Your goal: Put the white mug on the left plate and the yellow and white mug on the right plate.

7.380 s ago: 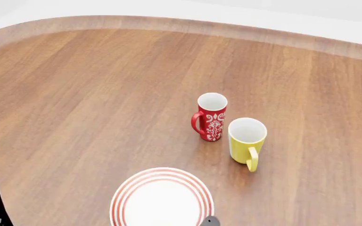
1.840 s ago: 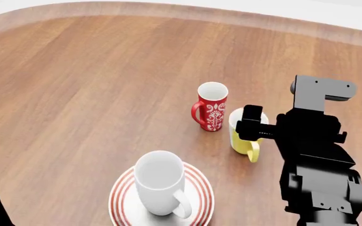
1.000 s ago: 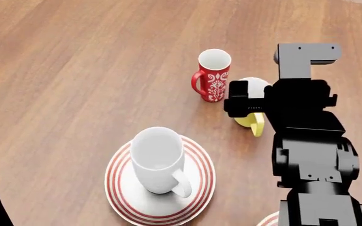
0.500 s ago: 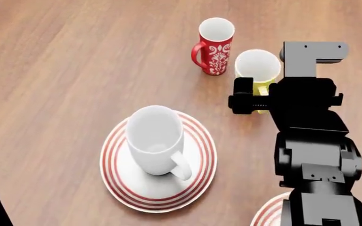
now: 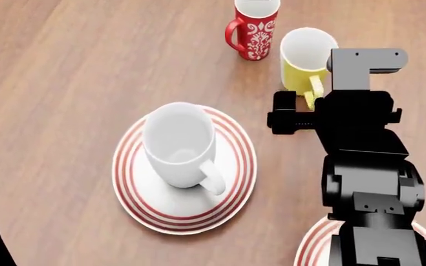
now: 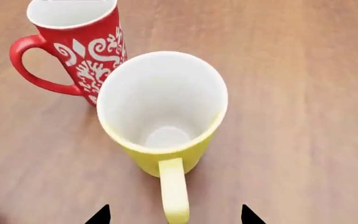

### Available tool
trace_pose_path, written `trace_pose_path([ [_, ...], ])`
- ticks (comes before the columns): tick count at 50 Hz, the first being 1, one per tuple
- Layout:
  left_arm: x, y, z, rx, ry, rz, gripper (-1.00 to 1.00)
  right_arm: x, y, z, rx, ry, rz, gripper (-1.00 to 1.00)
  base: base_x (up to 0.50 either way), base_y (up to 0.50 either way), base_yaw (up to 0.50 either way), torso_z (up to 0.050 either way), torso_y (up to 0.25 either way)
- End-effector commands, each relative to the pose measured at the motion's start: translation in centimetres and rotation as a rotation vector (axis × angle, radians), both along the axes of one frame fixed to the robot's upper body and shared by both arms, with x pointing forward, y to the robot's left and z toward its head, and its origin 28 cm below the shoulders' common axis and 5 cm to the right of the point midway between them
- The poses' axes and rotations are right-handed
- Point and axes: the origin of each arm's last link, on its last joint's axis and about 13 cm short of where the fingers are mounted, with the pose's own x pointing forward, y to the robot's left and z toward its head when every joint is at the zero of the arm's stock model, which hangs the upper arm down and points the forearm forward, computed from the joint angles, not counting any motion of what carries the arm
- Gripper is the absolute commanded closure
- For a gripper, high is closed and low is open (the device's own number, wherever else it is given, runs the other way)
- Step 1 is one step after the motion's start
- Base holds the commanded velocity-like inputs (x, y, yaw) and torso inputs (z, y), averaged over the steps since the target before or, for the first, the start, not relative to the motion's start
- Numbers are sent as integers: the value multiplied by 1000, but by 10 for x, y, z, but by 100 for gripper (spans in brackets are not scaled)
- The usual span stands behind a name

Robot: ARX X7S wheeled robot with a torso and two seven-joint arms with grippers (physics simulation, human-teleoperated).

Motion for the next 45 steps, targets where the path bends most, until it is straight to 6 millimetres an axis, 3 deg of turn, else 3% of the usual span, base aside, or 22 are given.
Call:
trace_pose_path([
  [1,6,5,0,-4,-26,32,-100,0,6,-2,-45,24,15,-100,0,0,0,0,-250],
  [9,5,5,0,-15,-27,29,-100,0,6,-4,-47,24,15,-100,0,0,0,0,-31],
  [10,4,5,0,-18,-28,28,-100,0,7,-4,-49,21,14,100,0,0,0,0,0],
  [30,4,6,1,-33,-34,25,-100,2,3,-7,-48,-93,-6,100,0,0,0,0,0],
  [45,6,7,0,-33,-32,24,-100,-1,6,-25,-18,-319,51,100,0,0,0,0,0],
])
